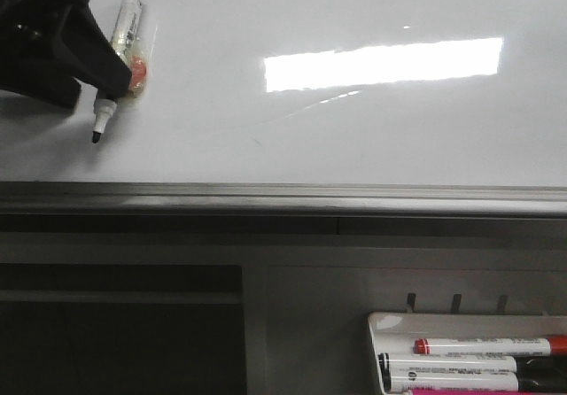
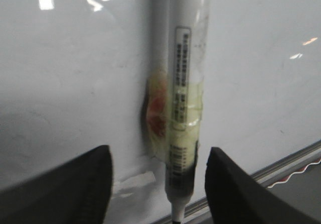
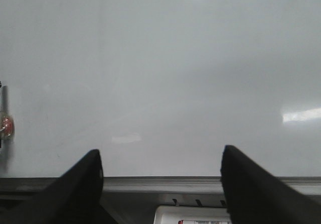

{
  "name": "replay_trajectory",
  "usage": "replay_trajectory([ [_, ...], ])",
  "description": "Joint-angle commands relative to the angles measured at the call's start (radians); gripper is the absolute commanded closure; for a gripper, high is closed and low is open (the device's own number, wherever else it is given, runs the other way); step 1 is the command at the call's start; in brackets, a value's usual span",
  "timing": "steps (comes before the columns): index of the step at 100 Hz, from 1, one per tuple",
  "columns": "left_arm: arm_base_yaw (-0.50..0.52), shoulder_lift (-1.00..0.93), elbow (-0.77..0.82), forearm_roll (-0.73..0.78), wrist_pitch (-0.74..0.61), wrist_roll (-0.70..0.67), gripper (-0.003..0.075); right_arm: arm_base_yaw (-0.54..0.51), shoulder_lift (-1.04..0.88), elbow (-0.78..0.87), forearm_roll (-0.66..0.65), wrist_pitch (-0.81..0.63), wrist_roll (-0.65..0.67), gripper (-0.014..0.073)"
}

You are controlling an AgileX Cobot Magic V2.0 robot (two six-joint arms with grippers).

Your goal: Write number 2 on whiteboard

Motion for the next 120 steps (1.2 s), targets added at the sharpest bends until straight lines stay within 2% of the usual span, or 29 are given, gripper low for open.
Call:
replay_trajectory([
  [1,-0.008,0.004,-0.032,-0.025,-0.034,0.003,0.0393,-0.002,0.029,-0.036,-0.001,-0.074,-0.012,0.0144],
  [11,-0.008,0.023,-0.032,-0.023,-0.032,0.003,0.0512,-0.002,0.046,-0.036,-0.001,-0.080,-0.012,0.0144],
  [24,-0.008,0.019,-0.034,-0.006,-0.036,0.003,0.0743,0.005,0.054,-0.058,0.016,-0.089,-0.036,0.0145],
  [32,-0.010,0.003,-0.051,-0.001,0.000,0.011,0.0741,0.029,0.069,-0.109,0.105,-0.062,-0.172,0.0158],
  [37,-0.020,-0.021,-0.071,-0.001,0.041,0.057,0.0741,0.052,0.092,-0.153,0.200,-0.026,-0.334,0.0176],
  [51,-0.102,-0.108,-0.141,0.004,0.204,0.346,0.0741,0.135,0.219,-0.285,0.486,0.139,-0.760,0.0200],
  [62,-0.192,-0.190,-0.172,0.066,0.325,0.616,0.0741,0.216,0.376,-0.388,0.597,0.254,-0.964,0.0199],
  [68,-0.226,-0.222,-0.172,0.105,0.332,0.667,0.0741,0.251,0.442,-0.427,0.597,0.276,-0.991,0.0198],
  [82,-0.282,-0.289,-0.172,0.214,0.332,0.674,0.0741,0.376,0.595,-0.512,0.597,0.278,-1.062,0.0178],
  [98,-0.289,-0.336,-0.172,0.225,0.361,0.674,0.0741,0.527,0.712,-0.569,0.596,0.131,-1.084,0.0171],
  [108,-0.289,-0.341,-0.172,0.225,0.383,0.676,0.0741,0.584,0.766,-0.599,0.596,0.032,-1.095,0.0171],
  [120,-0.289,-0.341,-0.172,0.225,0.388,0.676,0.0741,0.629,0.826,-0.640,0.596,0.028,-1.095,0.0172],
])
